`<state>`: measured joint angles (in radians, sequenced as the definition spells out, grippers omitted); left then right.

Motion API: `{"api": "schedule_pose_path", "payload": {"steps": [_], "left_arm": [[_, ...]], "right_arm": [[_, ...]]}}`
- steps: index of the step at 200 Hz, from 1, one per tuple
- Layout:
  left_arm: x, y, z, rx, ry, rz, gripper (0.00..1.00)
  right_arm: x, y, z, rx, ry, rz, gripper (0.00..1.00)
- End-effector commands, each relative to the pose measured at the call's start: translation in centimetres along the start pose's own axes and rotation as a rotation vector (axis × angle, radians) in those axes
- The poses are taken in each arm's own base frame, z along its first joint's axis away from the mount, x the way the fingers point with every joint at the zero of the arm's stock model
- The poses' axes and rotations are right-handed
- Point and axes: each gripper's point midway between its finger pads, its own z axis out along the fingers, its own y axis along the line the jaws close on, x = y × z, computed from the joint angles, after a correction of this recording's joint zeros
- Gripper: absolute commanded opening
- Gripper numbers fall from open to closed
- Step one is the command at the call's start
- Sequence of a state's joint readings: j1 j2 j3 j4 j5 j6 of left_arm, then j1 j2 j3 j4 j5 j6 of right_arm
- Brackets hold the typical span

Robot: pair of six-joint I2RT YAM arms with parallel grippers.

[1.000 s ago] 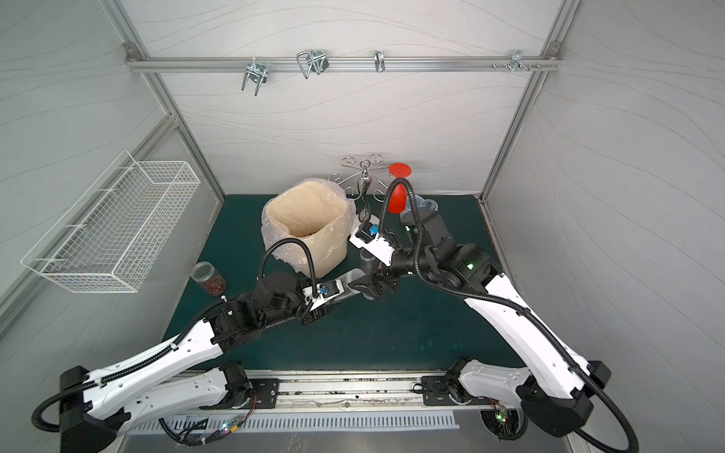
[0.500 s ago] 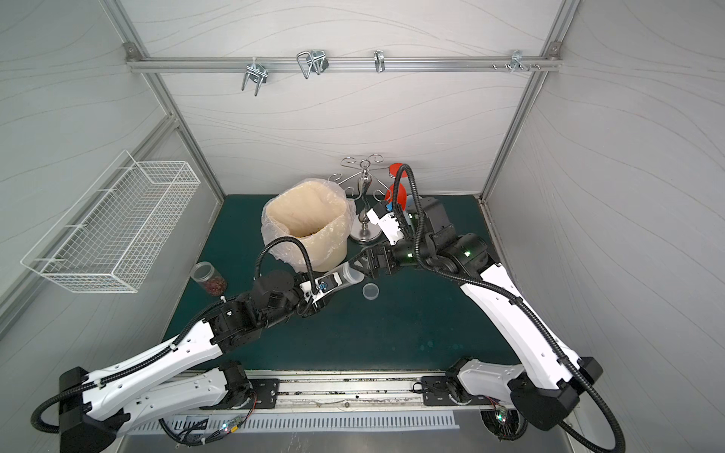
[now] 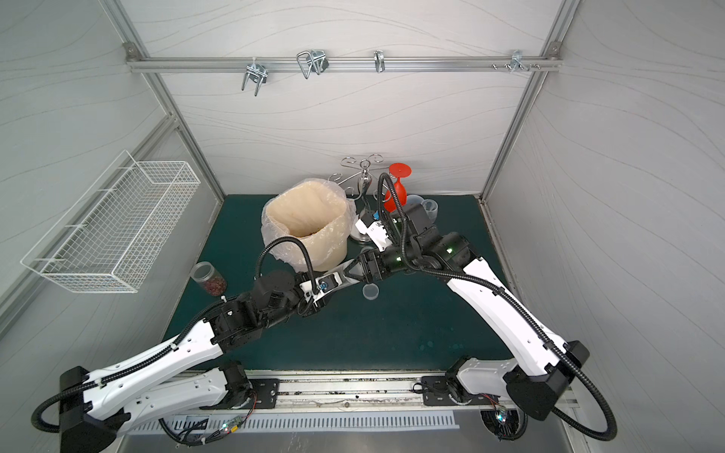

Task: Empty the moldy dried flower tea in the jars
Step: Unscrew the lid from the jar.

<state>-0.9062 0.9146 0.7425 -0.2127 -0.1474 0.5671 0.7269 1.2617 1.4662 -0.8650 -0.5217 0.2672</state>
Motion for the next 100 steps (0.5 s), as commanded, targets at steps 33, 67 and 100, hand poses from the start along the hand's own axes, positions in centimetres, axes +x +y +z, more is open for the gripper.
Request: {"api": "schedule_pose_path", "payload": {"steps": [33,67,100], "left_arm": [[-1.2,0.6,-0.1,-0.019,-0.03,0.013,0.0],[-1.2,0.0,-0.1,0.017,-0.026,0.011,0.0],[-1.7,-1.3,-0.1,0.093,-0.053,0.002,0.0]], "right_arm": [[0.9,0.9,0.9,-0.032,0.054,-0.04,0.46],[1.1,1.4,0.2,-0.037,0.065,-0.321,0.16],[3.0,0.9,-0.1,0.004,0.088,-0.854,0.06]]}}
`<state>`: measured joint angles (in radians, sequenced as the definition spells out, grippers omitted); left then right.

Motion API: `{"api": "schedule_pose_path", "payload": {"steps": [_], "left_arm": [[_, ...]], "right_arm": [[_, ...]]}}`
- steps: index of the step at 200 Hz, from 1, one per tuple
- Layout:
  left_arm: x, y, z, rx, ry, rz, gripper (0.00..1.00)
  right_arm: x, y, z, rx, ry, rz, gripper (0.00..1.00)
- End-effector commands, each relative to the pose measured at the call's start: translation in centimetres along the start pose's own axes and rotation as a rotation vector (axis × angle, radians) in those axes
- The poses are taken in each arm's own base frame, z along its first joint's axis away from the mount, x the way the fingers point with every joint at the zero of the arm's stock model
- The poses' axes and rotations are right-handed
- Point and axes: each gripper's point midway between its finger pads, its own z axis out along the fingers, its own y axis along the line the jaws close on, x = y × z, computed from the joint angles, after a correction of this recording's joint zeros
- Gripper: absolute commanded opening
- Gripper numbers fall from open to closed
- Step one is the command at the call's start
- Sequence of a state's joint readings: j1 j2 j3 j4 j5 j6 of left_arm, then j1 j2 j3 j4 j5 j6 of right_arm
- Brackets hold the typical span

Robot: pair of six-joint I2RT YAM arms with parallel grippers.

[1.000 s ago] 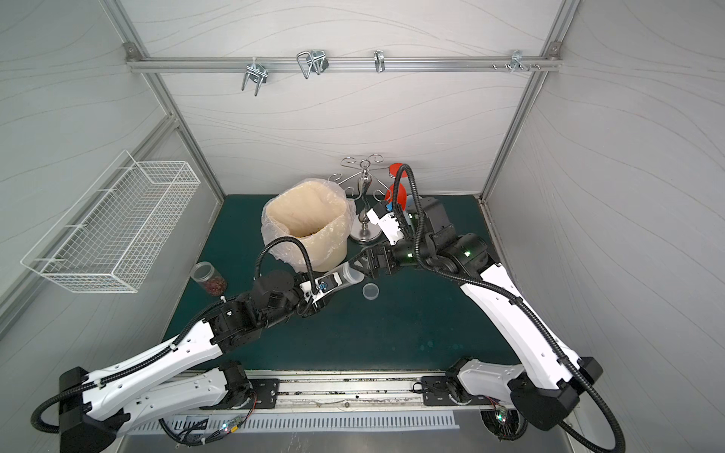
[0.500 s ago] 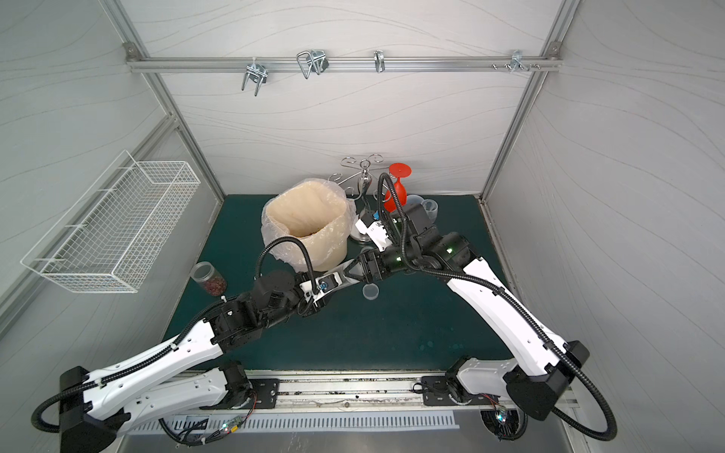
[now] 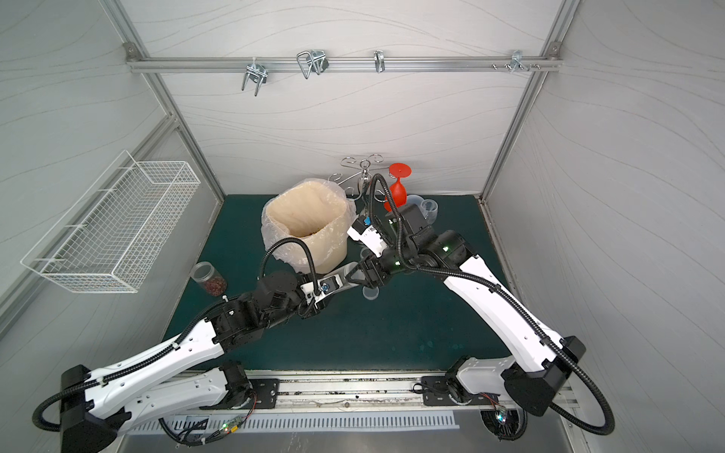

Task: Empty the moldy dried flower tea in the jars
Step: Unscrew the lid from the jar.

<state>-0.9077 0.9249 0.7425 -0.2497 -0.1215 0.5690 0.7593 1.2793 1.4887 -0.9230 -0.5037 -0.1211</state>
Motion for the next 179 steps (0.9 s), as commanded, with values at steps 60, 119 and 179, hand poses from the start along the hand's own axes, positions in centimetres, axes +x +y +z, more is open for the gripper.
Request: {"api": "schedule_pose_path", "payload": {"steps": [60,119,179], "left_arm": [[-2.6,-1.1,-0.6,0.089,-0.1,-0.002,0.0],[-2.7,-0.1,-0.9,0.036,-0.107,-0.008,0.0],[-2.7,1.6,-1.4,-0.069,-0.114,-0.008,0.0]], "right_arm": [[1.6,1.0,0.1,0.049,0.032,-0.727,0.08],[-1.4,2.5,-2.4,0.077,-0.105,-0.51,0.96],[-1.6,2.0,-6.2,0.123,-0.201,0.062,0.99]]}}
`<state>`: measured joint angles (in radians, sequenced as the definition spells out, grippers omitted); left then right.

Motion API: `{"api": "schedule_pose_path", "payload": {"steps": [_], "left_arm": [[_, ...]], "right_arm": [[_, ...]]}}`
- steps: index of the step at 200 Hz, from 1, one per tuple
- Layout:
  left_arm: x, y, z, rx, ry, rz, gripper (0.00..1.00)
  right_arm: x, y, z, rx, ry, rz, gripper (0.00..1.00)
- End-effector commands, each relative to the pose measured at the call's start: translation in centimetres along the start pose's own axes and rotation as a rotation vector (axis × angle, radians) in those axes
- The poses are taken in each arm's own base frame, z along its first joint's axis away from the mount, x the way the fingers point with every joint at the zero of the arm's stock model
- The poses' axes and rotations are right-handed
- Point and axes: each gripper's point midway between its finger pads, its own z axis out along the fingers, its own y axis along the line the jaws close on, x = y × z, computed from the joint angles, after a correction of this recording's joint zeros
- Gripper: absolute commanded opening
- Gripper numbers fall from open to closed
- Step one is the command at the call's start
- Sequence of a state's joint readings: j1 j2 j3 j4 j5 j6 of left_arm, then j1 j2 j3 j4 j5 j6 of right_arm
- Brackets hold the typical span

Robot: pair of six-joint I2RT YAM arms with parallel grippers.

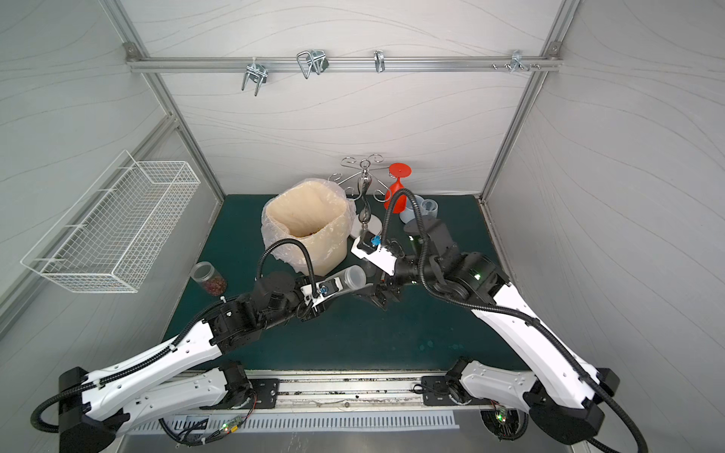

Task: Empty the moldy dried flower tea in the jars
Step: Unscrew the lid from the jar.

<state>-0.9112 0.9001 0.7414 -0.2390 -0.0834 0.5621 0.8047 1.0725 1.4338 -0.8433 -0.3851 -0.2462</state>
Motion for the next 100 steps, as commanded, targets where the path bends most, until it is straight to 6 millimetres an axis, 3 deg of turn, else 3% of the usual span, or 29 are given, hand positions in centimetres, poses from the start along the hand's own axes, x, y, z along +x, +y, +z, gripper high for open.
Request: {"api": "schedule_pose_path", "payload": {"steps": [1,31,100], "left_arm": [[-1.7,1.9,-0.7,-0.088,-0.064,0.003,0.0],[-1.5,2.0,-0.7,-0.101,-0.054,0.005,0.0],[-1.4,2.0,-0.5,-0.097,-0.043,0.009,0.0]], "right_arm": [[-0.5,-1.0,-1.2,0.04,-0.011,0.339,0.99],[-0.2,-1.3,-0.4,-0.025,0.037,0.596,0.99],[1.3,-1.3,2.5,-0.059,0.159,0.655,0.96]]}}
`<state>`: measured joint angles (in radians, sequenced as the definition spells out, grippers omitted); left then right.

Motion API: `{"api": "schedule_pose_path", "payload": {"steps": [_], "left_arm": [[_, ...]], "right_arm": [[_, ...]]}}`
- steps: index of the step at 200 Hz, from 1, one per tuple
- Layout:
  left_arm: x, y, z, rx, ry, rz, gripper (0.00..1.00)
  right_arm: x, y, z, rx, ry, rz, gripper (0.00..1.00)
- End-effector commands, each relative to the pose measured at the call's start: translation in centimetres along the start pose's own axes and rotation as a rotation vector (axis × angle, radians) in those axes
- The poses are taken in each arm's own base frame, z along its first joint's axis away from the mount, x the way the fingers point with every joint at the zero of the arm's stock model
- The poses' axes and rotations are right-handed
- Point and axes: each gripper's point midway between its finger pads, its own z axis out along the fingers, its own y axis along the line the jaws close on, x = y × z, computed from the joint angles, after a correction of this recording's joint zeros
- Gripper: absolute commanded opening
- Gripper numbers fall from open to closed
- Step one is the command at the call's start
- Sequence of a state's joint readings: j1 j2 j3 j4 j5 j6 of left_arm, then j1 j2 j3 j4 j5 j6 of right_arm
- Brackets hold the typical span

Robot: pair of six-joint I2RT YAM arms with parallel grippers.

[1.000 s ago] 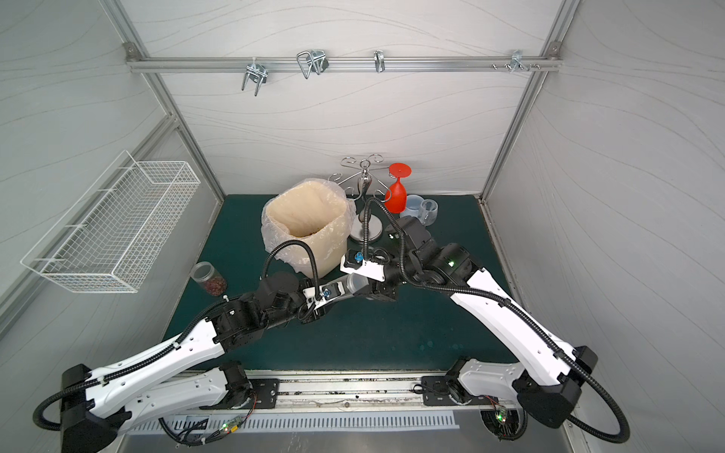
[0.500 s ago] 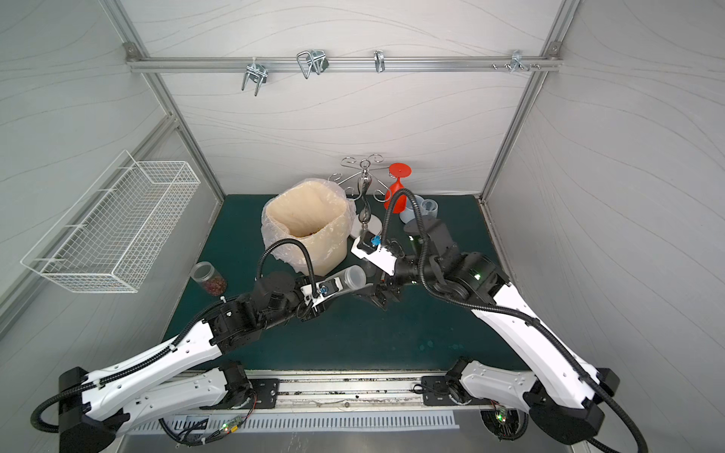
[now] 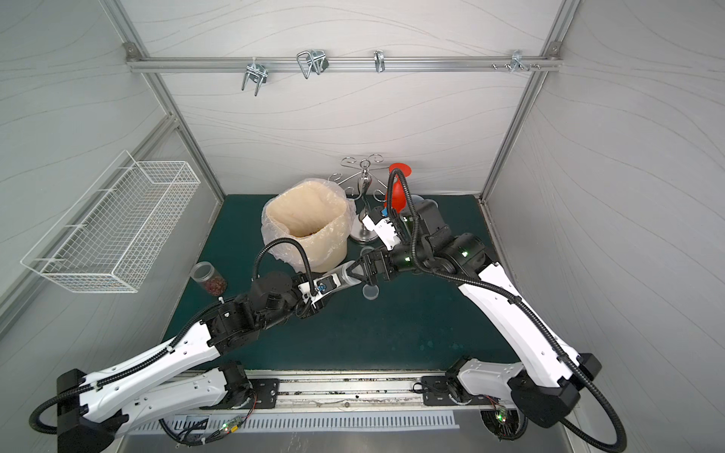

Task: Empty the moldy dried flower tea in the jars
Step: Unscrew the lid from the jar.

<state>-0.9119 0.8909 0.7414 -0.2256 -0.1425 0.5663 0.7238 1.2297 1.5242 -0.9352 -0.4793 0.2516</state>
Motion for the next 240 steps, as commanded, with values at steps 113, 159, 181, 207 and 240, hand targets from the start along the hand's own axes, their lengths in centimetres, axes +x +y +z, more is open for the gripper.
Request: {"api": "schedule_pose_path", "payload": {"steps": [113,159,181,207,240], "left_arm": [[-1.1,0.5,-0.1,-0.022,-0.034,0.019,0.0],[-1.0,-0.3,0.2,0.021,-0.026,0.022,0.0],[-1.0,-1.1,0.2,0.066,-0.026,0.024,0.0],[-1.3,-2.0,-0.1,0.116,-0.049,0.028,0.0],[-1.5,-2.0,-0.2,0.115,-0.057,0.028,0.0]], "right_arm": [[1.0,1.5,2.3,-0.021,0.088,-0.042,0.47],[1.2,1.7,2.5,-0.042,0.1,-0.487,0.23],[3.0,1.4,2.7,-0.054,0.127,-0.857,0.17],[3.3,0.9,2.8,0.0,0.122,-1.115,0.17],[3.2,1.7,2.9,-0.04,0.119,-1.131,0.25]]}}
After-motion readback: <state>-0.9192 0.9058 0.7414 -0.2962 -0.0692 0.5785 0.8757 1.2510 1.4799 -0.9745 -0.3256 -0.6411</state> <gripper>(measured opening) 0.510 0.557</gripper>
